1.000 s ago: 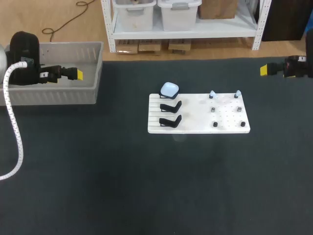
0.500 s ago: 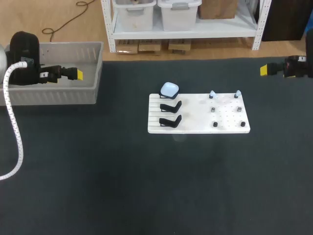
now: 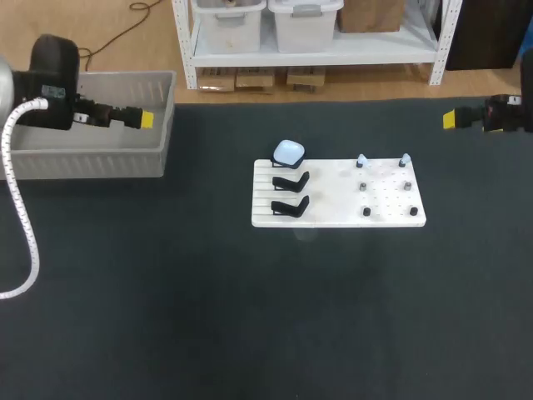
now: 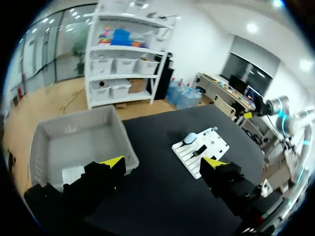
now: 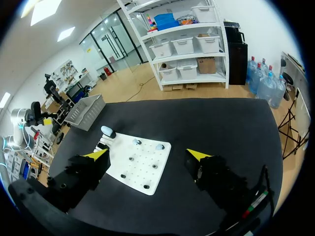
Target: Pick up each earbud case from the left stands, insert the matching earbuds, close the lid, and place the case in the box.
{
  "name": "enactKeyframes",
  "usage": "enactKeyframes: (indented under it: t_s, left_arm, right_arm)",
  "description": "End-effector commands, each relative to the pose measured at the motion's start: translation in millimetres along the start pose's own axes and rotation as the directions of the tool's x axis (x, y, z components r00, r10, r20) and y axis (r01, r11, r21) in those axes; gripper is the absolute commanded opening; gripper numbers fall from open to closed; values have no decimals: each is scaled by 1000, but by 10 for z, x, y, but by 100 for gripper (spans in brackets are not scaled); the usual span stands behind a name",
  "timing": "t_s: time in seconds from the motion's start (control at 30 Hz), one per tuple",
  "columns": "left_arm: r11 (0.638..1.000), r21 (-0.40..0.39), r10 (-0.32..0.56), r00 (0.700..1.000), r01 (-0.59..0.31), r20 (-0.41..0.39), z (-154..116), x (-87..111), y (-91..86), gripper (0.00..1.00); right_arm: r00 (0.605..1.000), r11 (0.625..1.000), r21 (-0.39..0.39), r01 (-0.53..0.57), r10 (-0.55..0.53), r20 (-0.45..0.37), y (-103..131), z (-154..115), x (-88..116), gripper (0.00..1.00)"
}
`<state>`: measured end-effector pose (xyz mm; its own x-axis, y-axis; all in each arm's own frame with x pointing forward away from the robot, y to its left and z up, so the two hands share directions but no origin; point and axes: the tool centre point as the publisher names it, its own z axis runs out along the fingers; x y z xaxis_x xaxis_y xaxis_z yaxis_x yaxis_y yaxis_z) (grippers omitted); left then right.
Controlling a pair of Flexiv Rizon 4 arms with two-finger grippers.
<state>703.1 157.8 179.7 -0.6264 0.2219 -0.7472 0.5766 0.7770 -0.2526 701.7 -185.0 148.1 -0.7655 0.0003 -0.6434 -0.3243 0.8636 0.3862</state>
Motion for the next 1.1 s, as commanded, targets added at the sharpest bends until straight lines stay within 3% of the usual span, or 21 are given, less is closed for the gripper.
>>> enactKeyframes:
  t_s: [0.03, 0.17, 0.37, 0.93, 1.0, 1.1]
  left_arm:
    - [949, 276, 147, 988, -154, 47, -1, -49, -8, 100]
    - [886, 349, 313, 949, -307, 40, 54, -190, -156, 100]
    - [795, 406, 474, 879, -451, 48, 166, -286, -286, 100]
    - [684, 493, 581, 811, -537, 76, 760, -79, -238, 100]
    - [650, 517, 600, 794, -557, 101, 828, -59, -240, 100]
    - [644, 526, 603, 792, -556, 98, 926, -46, -260, 100]
  right_arm:
    - [1000, 1000, 2, 0, 0, 0, 4, -8, -1, 100]
    - [1000, 1000, 2, 0, 0, 0, 4, -8, -1, 100]
    - [1000, 1000, 2, 0, 0, 0, 4, -8, -1, 100]
    - [1000, 1000, 2, 0, 0, 0, 4, -8, -1, 100]
    - [1000, 1000, 2, 0, 0, 0, 4, -8, -1, 100]
    - [1000, 1000, 2, 0, 0, 0, 4, -8, -1, 100]
